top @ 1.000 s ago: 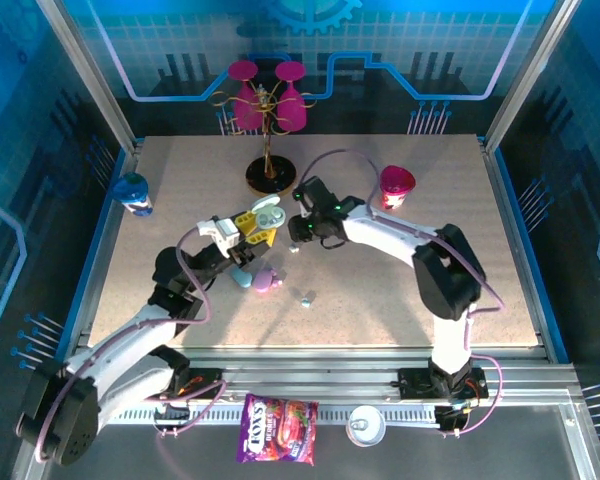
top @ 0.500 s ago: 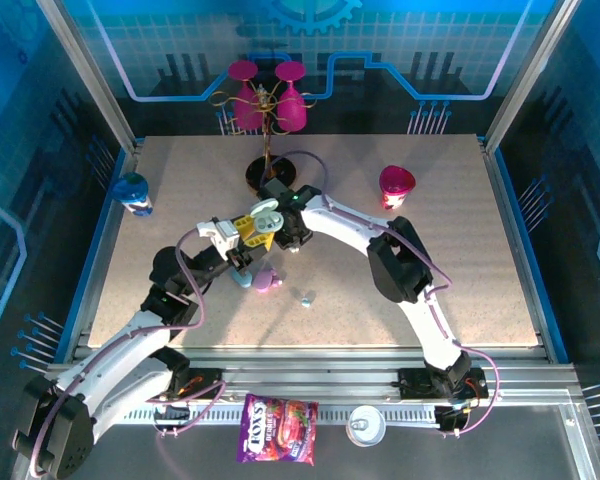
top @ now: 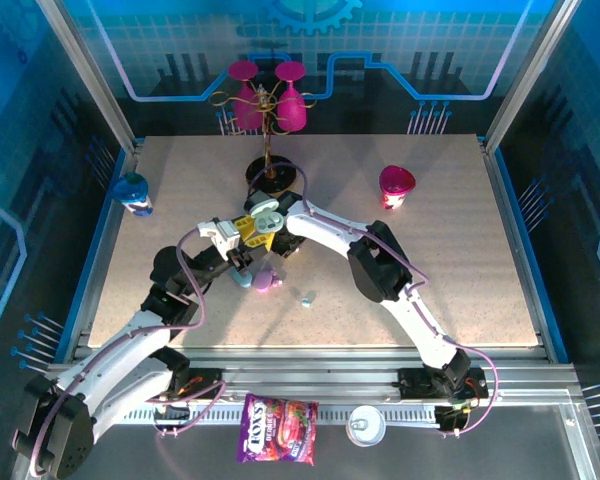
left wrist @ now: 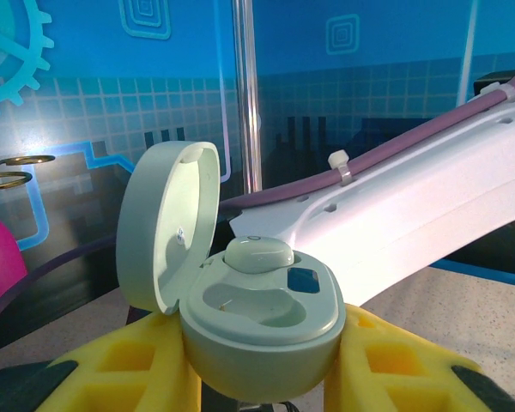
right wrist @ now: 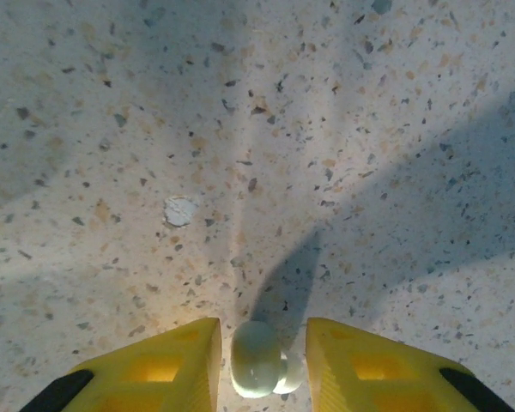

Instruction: Insert the wireless bluetooth earbuds into the charging case

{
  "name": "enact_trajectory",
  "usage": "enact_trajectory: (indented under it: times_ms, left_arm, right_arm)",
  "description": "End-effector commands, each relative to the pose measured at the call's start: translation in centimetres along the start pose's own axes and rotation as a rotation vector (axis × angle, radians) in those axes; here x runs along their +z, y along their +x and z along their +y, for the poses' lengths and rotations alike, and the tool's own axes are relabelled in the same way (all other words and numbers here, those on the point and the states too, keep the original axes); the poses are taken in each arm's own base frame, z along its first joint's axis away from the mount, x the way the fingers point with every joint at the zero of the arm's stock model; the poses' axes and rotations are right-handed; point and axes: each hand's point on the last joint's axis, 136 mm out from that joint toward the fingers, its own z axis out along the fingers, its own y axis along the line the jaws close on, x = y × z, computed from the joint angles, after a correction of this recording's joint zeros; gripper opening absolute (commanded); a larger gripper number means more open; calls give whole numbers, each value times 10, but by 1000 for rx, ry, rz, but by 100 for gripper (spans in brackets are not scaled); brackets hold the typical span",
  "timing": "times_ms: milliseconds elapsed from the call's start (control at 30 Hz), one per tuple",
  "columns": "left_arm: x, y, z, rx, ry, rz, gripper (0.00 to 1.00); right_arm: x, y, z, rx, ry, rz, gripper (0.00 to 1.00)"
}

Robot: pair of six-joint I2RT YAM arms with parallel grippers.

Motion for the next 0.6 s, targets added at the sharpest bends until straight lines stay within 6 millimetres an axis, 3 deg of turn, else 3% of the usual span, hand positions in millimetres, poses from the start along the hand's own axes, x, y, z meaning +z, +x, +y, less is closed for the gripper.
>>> enact_trajectory:
  times_ms: [0,367,567]
  left_arm:
    - [3,-13,1,33,0,-26,27]
    - [4,-12,-1,27,10,-22,27]
    - [5,-11,0,27,10,-20,27]
  right_arm:
    - [1,4,5,-43,20,34,30]
    - [9,3,8,-38,11,46,23]
    - [-4,1,0,-11,25,24,19]
